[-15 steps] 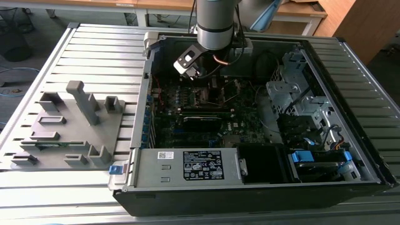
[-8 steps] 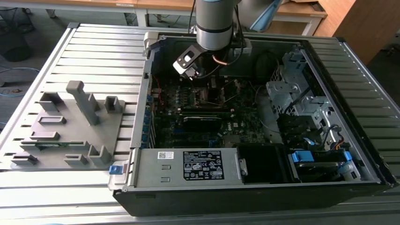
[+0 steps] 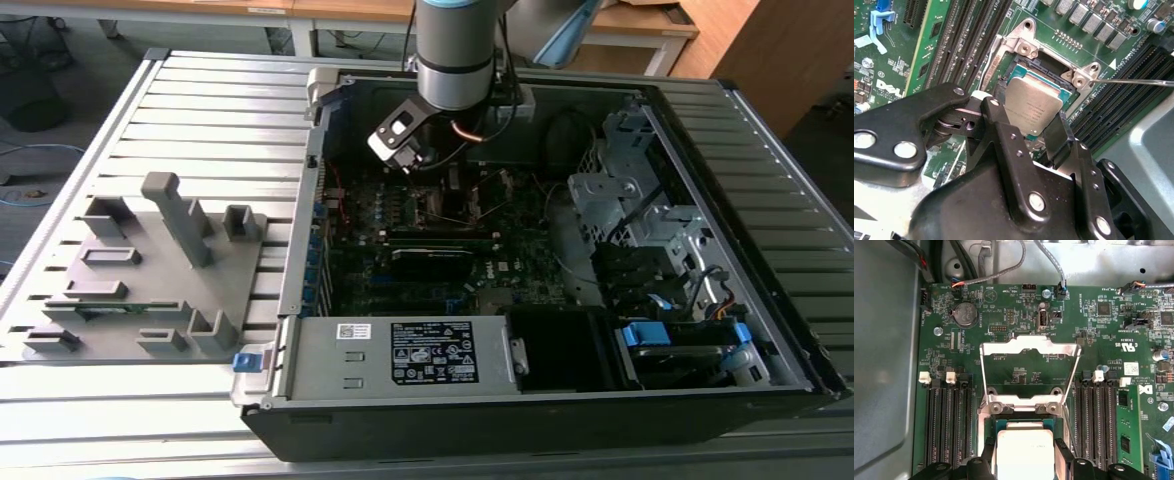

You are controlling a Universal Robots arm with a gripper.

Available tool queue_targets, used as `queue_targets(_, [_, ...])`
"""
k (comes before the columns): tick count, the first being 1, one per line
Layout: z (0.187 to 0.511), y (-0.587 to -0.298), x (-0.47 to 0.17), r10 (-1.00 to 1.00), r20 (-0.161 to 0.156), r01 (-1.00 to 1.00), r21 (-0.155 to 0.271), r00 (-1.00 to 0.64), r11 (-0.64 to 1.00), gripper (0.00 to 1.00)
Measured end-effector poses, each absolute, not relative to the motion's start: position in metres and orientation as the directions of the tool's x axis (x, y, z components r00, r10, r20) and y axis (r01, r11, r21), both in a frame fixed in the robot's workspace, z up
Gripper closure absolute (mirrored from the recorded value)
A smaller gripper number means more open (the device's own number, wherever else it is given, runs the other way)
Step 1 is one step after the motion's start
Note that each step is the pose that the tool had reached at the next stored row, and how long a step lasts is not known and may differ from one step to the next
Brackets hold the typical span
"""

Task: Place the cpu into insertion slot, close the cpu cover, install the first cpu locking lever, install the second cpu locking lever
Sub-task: 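Place the cpu into insertion slot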

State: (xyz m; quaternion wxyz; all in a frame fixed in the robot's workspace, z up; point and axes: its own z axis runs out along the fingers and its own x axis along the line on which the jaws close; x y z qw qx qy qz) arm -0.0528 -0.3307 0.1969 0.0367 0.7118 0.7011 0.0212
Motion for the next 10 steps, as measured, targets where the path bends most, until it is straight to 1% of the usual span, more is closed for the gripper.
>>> queue_targets(10, [0.1949, -0.3306, -0.0552, 1.000, -0.021, 0.997, 0.082, 0.016, -0.014, 0.46])
